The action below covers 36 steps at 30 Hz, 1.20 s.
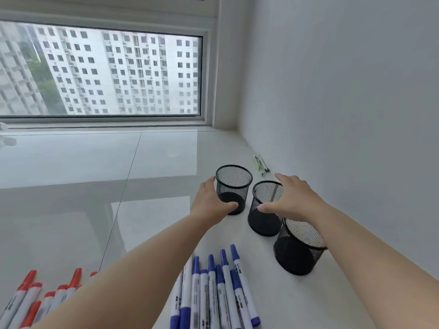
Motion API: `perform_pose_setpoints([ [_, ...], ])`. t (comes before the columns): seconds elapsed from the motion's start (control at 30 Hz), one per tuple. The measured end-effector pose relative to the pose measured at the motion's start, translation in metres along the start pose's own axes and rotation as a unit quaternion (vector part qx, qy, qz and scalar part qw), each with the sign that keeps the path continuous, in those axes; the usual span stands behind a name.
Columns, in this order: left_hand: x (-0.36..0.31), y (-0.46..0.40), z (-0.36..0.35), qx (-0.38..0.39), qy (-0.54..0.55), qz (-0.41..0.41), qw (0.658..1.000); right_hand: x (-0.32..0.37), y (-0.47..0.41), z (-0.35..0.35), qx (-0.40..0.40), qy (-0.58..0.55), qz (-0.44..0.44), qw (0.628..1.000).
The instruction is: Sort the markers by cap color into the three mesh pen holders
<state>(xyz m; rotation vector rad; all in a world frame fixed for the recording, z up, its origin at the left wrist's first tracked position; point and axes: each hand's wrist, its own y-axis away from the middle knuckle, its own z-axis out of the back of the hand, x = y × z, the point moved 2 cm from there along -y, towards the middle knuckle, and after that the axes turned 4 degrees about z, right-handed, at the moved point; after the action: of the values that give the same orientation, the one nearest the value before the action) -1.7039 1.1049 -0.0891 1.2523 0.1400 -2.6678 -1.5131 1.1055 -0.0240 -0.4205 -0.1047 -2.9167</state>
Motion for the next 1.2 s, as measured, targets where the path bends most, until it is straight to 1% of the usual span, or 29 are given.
perform_pose_setpoints([
  [0.13,0.006,-0.019,-0.015,-0.01,0.058,-0.001,0.998,-0.002,-0.015,-0.004,0.043,-0.021,0.009,0.999],
  [0.3,0.011,-0.032,-0.028,-0.021,0.146,0.012,0.989,-0.001,-0.025,-0.009,0.056,-0.011,-0.004,0.998],
  [0.37,0.011,-0.034,-0.034,-0.029,0.147,0.019,0.988,0.0,-0.026,-0.011,0.062,0.01,-0.016,0.998],
  [0.47,0.009,-0.034,-0.036,-0.037,0.117,0.012,0.992,0.005,-0.024,-0.013,0.055,0.048,-0.027,0.997],
  [0.57,0.01,-0.029,-0.023,-0.04,0.111,0.0,0.993,0.018,-0.021,-0.008,0.003,0.051,-0.033,0.998],
  [0.67,0.018,-0.02,0.01,-0.059,0.128,-0.01,0.99,0.034,-0.019,0.005,-0.053,-0.011,-0.024,0.998],
  [0.77,0.037,-0.007,0.055,-0.072,0.134,-0.016,0.988,0.059,-0.017,0.006,-0.066,-0.105,-0.003,0.992],
  [0.83,0.056,0.006,0.086,-0.091,0.14,-0.008,0.986,0.084,-0.014,-0.002,-0.07,-0.146,0.018,0.987],
  [0.93,0.091,0.027,0.133,-0.143,0.159,0.015,0.977,0.129,-0.008,-0.019,-0.089,-0.153,0.057,0.982],
  [1.0,0.116,0.039,0.164,-0.163,0.154,0.028,0.974,0.16,-0.006,-0.032,-0.093,-0.164,0.075,0.979],
  [1.1,0.15,0.054,0.204,-0.177,0.134,0.052,0.974,0.202,-0.003,-0.051,-0.073,-0.194,0.088,0.974],
  [1.2,0.177,0.064,0.234,-0.195,0.125,0.074,0.97,0.237,-0.002,-0.07,-0.05,-0.179,0.098,0.978],
])
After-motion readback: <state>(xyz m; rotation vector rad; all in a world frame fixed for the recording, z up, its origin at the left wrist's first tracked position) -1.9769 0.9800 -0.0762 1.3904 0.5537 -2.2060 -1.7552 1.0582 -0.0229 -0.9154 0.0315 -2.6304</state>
